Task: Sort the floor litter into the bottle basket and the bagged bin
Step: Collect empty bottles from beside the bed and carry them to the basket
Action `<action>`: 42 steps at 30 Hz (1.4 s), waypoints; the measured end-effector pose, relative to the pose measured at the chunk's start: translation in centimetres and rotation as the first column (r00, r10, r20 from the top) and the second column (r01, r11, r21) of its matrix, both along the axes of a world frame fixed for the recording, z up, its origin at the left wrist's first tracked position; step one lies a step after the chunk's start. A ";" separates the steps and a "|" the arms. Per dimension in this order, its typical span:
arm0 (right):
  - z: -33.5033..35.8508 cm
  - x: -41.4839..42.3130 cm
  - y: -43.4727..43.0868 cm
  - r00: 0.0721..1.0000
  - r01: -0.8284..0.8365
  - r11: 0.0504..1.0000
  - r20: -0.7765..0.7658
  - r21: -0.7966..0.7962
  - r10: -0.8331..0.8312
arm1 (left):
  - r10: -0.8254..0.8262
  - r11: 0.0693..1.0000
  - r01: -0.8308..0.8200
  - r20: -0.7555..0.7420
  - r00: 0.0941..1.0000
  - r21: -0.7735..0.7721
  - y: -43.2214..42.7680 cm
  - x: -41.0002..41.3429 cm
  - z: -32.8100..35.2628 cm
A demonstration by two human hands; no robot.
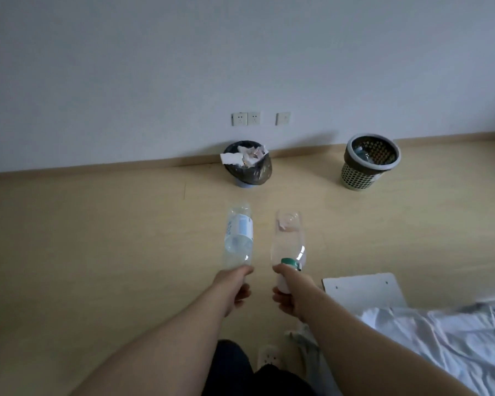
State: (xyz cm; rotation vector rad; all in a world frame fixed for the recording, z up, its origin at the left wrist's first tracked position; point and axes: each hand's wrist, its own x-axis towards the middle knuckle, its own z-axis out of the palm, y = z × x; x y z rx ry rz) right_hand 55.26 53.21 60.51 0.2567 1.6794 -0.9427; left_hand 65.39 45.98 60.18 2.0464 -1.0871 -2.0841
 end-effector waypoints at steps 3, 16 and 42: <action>-0.2 -2.9 -3.9 0.999 -0.034 0.999 0.014 0.005 0.034 | 0.013 1.000 -0.013 0.010 1.000 0.002 -4.1 -3.1 -0.1; -0.6 -16.7 -24.5 1.000 -0.010 1.000 0.012 0.019 0.010 | -0.120 0.993 0.119 0.046 0.992 0.014 -27.2 -17.5 -1.9; -1.1 -59.7 -28.6 0.942 0.334 0.937 -0.003 0.106 -0.335 | -0.516 0.857 0.512 0.104 0.850 0.065 -33.4 -63.1 -2.7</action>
